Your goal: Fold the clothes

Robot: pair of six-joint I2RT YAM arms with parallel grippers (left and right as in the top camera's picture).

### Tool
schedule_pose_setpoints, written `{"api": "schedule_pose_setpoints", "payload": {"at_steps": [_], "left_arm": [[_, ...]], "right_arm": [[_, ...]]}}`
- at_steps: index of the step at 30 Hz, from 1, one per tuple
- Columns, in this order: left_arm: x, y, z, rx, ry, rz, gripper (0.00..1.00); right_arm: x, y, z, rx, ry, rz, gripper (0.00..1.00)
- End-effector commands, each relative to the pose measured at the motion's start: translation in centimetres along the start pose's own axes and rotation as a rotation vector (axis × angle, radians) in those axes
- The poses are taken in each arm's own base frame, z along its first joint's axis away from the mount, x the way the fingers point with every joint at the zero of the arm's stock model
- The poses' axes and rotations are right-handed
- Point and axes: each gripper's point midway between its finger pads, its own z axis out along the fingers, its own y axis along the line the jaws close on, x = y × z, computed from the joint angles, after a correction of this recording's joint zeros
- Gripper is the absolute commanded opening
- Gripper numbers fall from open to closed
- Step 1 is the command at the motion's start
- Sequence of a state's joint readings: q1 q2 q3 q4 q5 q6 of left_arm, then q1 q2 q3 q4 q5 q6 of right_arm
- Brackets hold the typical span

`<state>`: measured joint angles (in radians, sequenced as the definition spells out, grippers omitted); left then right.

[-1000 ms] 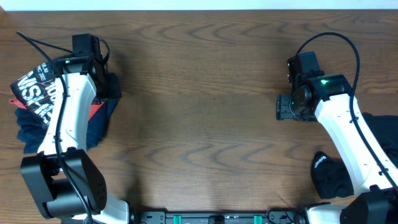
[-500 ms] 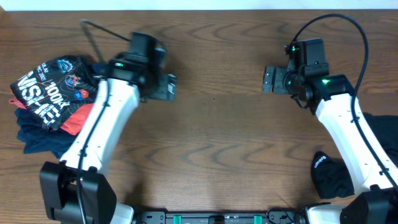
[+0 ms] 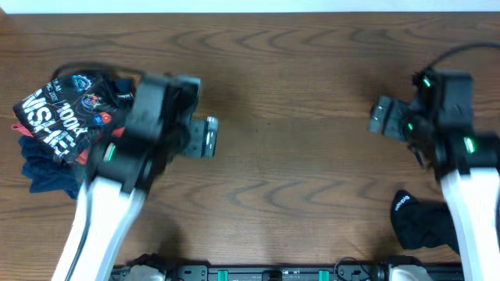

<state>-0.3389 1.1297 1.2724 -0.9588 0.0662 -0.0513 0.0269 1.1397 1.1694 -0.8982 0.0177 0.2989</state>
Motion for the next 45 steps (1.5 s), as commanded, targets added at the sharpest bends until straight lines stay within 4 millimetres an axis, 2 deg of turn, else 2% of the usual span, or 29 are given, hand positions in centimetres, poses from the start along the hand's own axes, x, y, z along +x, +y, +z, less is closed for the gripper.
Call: {"api": "schedule_pose_setpoints", "payload": {"at_steps": [1, 2, 5, 8, 9, 13, 16, 19, 40, 43, 45], "left_arm": [[2.3, 0.3, -1.9, -0.043, -0.112, 0.034, 0.89], [3.0, 0.5, -2.4, -0.054, -0.157, 0.032, 1.00], [4.3, 0.5, -3.6, -0.030, -0.291, 0.032, 0.98], [5.7, 0.8, -4.5, -0.019, -0.344, 0.029, 0.98], [6.8, 1.1, -5.0, -0.020, -0.338, 0.029, 0.98], [9.2, 1.6, -5.6, -0.027, -0.294, 0.033, 0.98], [10.7, 1.9, -5.4, -0.037, -0.239, 0.038, 0.98], [11.9, 2.1, -5.1, -0.045, -0.189, 0.042, 0.98], [12.3, 2.2, -5.0, -0.048, -0.171, 0.044, 0.98], [12.3, 2.2, -5.0, -0.048, -0.171, 0.044, 0.98], [12.3, 2.2, -5.0, -0.048, -0.171, 0.044, 0.98]], "right_arm": [[1.5, -0.8, -3.5, 0.013, -0.156, -0.003, 0.99], [1.9, -1.3, -4.5, 0.024, -0.209, 0.008, 0.99], [3.2, -2.6, -7.8, 0.005, -0.405, 0.050, 0.99], [4.9, -3.4, -10.1, -0.028, -0.485, 0.064, 0.99], [6.1, -4.0, -11.2, -0.034, -0.501, 0.067, 0.99], [8.7, -5.2, -12.6, -0.037, -0.508, 0.068, 0.99], [11.0, -6.1, -12.6, -0.022, -0.470, 0.061, 0.99], [13.5, -7.0, -11.7, 0.015, -0.377, 0.047, 0.99], [13.3, -7.5, -11.6, 0.039, -0.401, 0.070, 0.99], [12.9, -7.6, -10.5, 0.048, -0.443, 0.071, 0.99], [12.8, -7.4, -8.9, 0.044, -0.474, 0.038, 0.99]]}}
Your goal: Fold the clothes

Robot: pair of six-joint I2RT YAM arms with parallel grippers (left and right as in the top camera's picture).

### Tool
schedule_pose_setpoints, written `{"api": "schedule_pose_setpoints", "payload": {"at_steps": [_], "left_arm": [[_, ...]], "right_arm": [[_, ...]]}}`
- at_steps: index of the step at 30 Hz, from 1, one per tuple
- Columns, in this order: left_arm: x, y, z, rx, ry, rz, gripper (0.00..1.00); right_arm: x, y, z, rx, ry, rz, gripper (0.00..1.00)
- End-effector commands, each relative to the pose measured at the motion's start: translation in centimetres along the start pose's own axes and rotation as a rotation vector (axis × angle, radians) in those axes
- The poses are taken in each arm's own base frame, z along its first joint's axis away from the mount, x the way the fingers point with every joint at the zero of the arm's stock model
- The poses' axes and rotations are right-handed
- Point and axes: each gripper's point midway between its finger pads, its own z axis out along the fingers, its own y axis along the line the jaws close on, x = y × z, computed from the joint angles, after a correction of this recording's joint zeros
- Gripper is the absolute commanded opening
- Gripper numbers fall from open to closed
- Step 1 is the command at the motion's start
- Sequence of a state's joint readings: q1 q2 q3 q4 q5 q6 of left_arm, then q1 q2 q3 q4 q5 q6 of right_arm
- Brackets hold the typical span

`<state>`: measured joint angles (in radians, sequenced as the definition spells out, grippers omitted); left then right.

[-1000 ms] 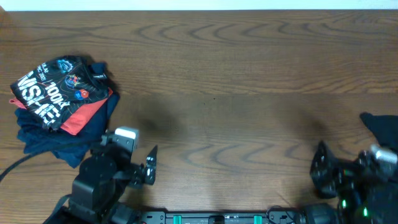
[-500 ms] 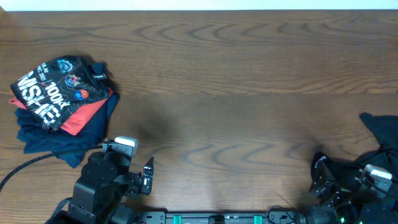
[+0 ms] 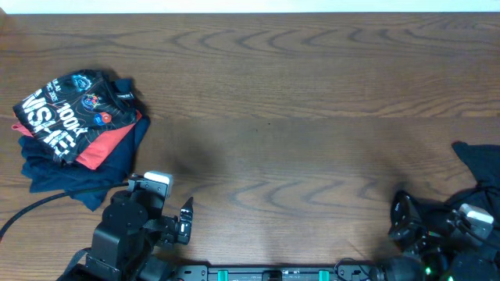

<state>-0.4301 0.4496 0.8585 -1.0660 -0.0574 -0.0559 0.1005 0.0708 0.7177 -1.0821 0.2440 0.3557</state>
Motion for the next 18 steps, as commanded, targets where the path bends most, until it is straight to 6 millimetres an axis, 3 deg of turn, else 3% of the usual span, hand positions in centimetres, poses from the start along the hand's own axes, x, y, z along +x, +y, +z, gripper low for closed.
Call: {"api": "schedule_pose_setpoints", "payload": {"at_steps": [1, 4, 8, 14, 18], "left_arm": [[0.0, 0.1, 0.0, -0.008, -0.002, -0.009, 0.98], [0.0, 0.1, 0.0, -0.007, -0.002, -0.009, 0.98], [0.0, 0.1, 0.0, -0.008, -0.002, -0.009, 0.98], [0.0, 0.1, 0.0, -0.008, -0.002, -0.009, 0.98], [0.0, 0.1, 0.0, -0.007, -0.002, -0.009, 0.98]], "right_arm": [[1.5, -0.4, 2.1, 0.016, -0.026, -0.037, 0.99], [2.5, 0.4, 5.0, -0.012, -0.038, -0.051, 0.99], [1.8, 1.9, 7.9, -0.073, -0.150, -0.134, 0.99], [2.5, 3.0, 11.0, -0.121, -0.265, -0.187, 0.99], [2.7, 3.5, 12.0, -0.151, -0.341, -0.203, 0.99]]}}
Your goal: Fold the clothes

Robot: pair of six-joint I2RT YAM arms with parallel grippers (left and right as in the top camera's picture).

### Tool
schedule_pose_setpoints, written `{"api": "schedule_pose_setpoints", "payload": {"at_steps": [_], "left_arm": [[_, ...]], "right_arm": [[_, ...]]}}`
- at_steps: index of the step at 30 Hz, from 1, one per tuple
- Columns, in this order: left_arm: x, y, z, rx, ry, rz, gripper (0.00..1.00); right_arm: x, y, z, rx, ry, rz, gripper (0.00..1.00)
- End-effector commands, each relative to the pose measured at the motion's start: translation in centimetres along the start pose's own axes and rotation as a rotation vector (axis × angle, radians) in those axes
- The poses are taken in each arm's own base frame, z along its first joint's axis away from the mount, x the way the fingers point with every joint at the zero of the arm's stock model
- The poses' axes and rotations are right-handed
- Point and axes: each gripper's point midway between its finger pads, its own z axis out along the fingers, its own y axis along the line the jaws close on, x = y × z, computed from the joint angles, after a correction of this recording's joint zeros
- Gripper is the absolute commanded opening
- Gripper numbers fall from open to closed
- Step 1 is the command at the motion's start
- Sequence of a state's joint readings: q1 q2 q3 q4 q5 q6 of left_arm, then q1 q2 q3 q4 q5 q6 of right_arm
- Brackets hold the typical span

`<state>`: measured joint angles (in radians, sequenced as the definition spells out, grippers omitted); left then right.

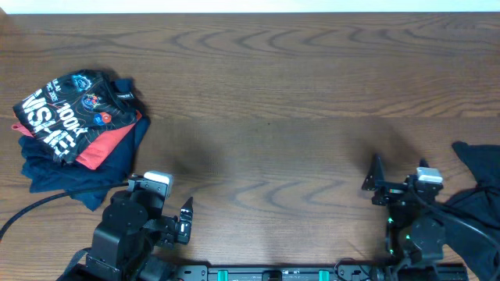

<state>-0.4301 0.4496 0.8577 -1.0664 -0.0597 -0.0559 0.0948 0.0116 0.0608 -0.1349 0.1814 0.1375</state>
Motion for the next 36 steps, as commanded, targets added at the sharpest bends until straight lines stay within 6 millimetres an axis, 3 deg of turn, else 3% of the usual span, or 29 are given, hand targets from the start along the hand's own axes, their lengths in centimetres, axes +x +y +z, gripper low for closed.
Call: {"api": "schedule_pose_setpoints", "payload": {"at_steps": [1, 5, 7, 36], "left_arm": [[0.0, 0.1, 0.0, -0.005, -0.003, -0.010, 0.98], [0.0, 0.1, 0.0, -0.005, -0.003, -0.010, 0.98], [0.0, 0.1, 0.0, -0.005, -0.003, -0.010, 0.98], [0.0, 0.1, 0.0, -0.005, -0.003, -0.010, 0.98]], "right_arm": [[0.5, 0.6, 0.4, -0.037, -0.035, -0.099, 0.99], [1.3, 2.5, 0.2, -0.149, -0.016, -0.255, 0.99], [1.5, 3.0, 0.1, -0.184, -0.010, -0.247, 0.99], [1.4, 3.0, 0.1, -0.184, -0.011, -0.242, 0.99]]}}
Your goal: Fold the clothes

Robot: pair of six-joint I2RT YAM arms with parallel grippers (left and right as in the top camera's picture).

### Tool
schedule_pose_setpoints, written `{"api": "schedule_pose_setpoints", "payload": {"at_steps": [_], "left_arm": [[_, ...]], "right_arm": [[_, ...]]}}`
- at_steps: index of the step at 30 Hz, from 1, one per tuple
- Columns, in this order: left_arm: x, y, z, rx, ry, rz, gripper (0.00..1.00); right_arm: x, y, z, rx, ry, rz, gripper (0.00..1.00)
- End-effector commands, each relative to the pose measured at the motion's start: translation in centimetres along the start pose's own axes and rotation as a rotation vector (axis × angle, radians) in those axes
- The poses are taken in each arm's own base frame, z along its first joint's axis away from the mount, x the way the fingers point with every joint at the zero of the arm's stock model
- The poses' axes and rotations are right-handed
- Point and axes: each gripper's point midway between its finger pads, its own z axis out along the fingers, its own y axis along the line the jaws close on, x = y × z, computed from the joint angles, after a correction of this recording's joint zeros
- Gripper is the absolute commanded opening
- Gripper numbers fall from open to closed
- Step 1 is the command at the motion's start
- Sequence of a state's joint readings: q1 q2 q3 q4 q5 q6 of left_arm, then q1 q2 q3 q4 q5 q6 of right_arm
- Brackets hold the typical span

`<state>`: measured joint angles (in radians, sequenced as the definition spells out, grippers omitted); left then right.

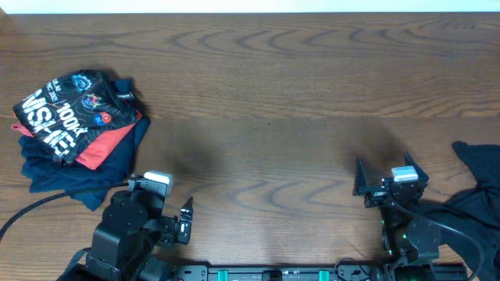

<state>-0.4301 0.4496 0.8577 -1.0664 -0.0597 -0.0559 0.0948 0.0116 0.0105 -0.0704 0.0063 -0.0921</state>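
Note:
A stack of folded clothes (pixel 72 125) lies at the far left of the table, a black printed shirt on top of red and navy pieces. An unfolded black garment (pixel 476 183) lies at the right edge, partly out of frame. My left gripper (pixel 186 221) rests low near the front edge, below the stack, holding nothing; its jaws look only slightly parted. My right gripper (pixel 381 176) stands open near the front right, just left of the black garment, with nothing between its fingers.
The brown wooden table (pixel 266 109) stretches between the stack and the black garment. A black cable (pixel 31 207) runs from the left arm toward the left edge. A rail with green markings (pixel 273 273) lines the front edge.
My right gripper has shifted slightly left and turned, its fingers now spread wide. The left arm, the folded stack and the black garment are unchanged.
At first both arms reached over the table, the left beside the folded stack, the right at the far right with a black garment at the front right. Then both arms were drawn back to the front edge, and the black garment lay at the right edge. The right gripper has since moved out beside it.

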Motion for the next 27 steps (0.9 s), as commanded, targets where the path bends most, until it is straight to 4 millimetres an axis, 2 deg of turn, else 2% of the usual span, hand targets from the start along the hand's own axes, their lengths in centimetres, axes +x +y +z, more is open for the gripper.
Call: {"api": "schedule_pose_setpoints", "payload": {"at_steps": [1, 5, 10, 15, 20, 27], "left_arm": [[0.0, 0.1, 0.0, -0.005, -0.003, -0.010, 0.98], [0.1, 0.3, 0.0, -0.017, 0.002, -0.019, 0.98], [1.0, 2.7, 0.9, -0.124, 0.021, -0.114, 0.98], [1.5, 4.8, 3.9, -0.192, -0.100, -0.213, 0.98], [2.4, 5.3, 6.8, -0.199, -0.242, -0.218, 0.98], [1.6, 5.7, 9.4, -0.192, -0.456, -0.212, 0.98]], "right_arm": [[0.1, 0.1, 0.0, -0.008, 0.000, -0.014, 0.99], [0.1, 0.1, 0.0, -0.009, 0.000, -0.014, 0.99], [0.1, 0.1, 0.0, -0.008, 0.000, -0.014, 0.99], [0.1, 0.1, 0.0, -0.008, 0.000, -0.014, 0.99], [0.1, 0.1, 0.0, -0.008, 0.000, -0.014, 0.99], [0.1, 0.1, 0.0, -0.008, 0.000, -0.014, 0.99]]}}
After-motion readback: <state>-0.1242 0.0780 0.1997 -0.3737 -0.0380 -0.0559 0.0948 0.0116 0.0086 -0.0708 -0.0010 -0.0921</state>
